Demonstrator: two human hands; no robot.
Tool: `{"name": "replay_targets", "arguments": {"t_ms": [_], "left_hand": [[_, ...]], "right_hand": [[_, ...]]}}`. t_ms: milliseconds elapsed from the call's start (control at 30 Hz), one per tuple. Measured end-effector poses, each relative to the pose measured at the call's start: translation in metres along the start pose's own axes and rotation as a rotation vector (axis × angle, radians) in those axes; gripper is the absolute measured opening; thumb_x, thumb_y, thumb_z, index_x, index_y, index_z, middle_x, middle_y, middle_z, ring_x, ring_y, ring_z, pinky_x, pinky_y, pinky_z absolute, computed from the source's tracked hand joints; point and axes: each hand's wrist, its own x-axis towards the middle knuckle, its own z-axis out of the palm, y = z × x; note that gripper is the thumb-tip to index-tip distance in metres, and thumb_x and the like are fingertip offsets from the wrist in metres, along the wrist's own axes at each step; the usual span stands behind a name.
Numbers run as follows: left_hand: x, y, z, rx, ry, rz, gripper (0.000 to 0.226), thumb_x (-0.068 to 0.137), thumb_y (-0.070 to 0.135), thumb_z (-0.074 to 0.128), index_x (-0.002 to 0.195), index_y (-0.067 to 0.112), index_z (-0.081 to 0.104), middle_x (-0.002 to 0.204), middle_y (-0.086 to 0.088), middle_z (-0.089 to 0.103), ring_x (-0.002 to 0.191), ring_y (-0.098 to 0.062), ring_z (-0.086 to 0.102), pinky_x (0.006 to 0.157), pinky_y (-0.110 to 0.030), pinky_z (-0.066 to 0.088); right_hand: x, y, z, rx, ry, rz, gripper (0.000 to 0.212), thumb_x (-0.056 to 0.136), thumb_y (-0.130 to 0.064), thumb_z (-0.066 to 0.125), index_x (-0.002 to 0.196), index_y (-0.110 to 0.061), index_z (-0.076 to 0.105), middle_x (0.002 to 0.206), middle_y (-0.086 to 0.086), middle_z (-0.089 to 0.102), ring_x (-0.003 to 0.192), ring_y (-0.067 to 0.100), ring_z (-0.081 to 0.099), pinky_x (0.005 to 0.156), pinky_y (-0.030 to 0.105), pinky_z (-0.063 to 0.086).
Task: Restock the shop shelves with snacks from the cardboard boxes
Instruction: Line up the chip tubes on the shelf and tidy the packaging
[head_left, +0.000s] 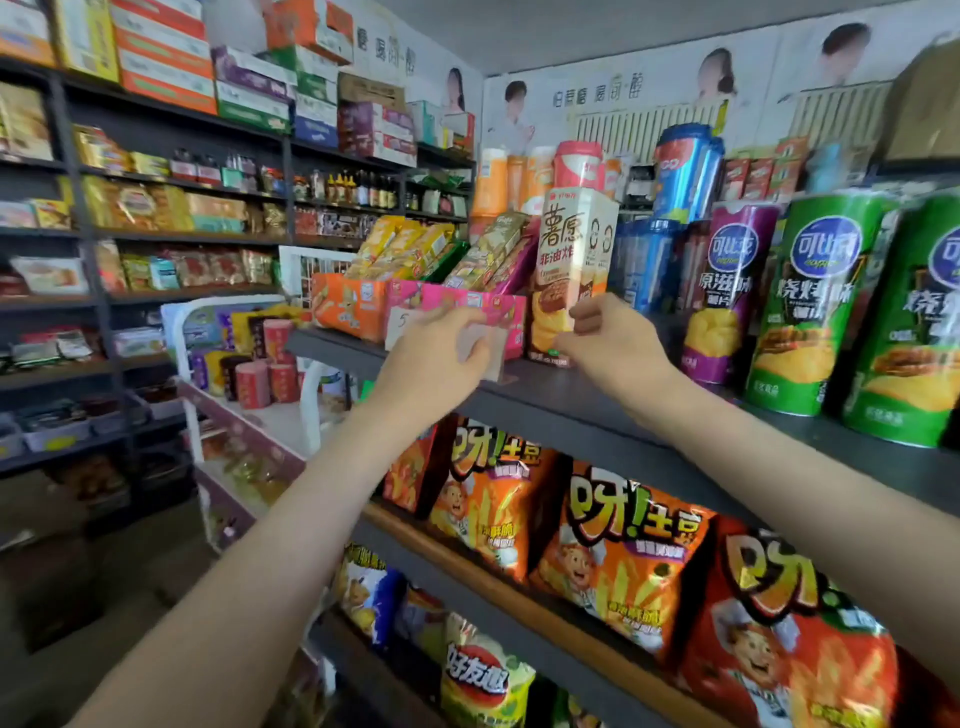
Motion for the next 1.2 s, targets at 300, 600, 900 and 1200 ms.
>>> {"name": "replay_targets", "arguments": {"t_ms": [300, 600, 900, 1200], "left_hand": [[-0.166, -0.039, 0.0, -0.028, -0.17, -0.39, 0.028, 0.094, 0.023, 0.055, 0.119, 0.015, 0.065, 0.113, -0.001, 0.068, 0.104, -0.018, 0.062, 0.081, -0.021, 0.041], [-0.361, -0.167, -0.04, -0.109, -0.284, -1.12, 0.021, 0.094, 0.031, 0.058, 0.105, 0.018, 0.068, 0.106, -0.003, 0.07, 0.098, -0.02, 0.066, 0.088, -0.03, 0.053], [-0.479, -0.359, -0.181, 0.022, -0.223, -1.425, 0.031, 0.097, 0.025, 0.052, 0.124, 0.013, 0.061, 0.118, -0.01, 0.066, 0.109, -0.027, 0.062, 0.088, -0.028, 0.047], [-0.511, -0.52, -0.265, -0.088, -0.141, -1.626, 0.025, 0.096, 0.025, 0.054, 0.119, 0.016, 0.06, 0.116, -0.01, 0.066, 0.108, -0.024, 0.061, 0.092, -0.031, 0.049]], "right_hand": [[-0.15, -0.023, 0.07, 0.27, -0.316, -0.149, 0.013, 0.086, -0.008, 0.065, 0.094, -0.017, 0.058, 0.087, -0.002, 0.06, 0.078, 0.007, 0.054, 0.073, 0.009, 0.042], [-0.259, 0.007, 0.229, 0.282, -0.721, 0.178, 0.013, 0.087, -0.016, 0.067, 0.098, -0.014, 0.062, 0.088, -0.001, 0.062, 0.089, 0.018, 0.06, 0.082, 0.031, 0.047], [-0.333, -0.073, 0.458, 0.275, -0.952, 0.354, 0.014, 0.088, -0.021, 0.068, 0.098, -0.021, 0.059, 0.093, -0.002, 0.061, 0.095, 0.019, 0.06, 0.091, 0.039, 0.051], [-0.366, -0.157, 0.641, 0.235, -1.071, 0.548, 0.025, 0.091, -0.022, 0.065, 0.115, -0.018, 0.056, 0.105, 0.0, 0.06, 0.102, 0.019, 0.058, 0.096, 0.038, 0.05]]}}
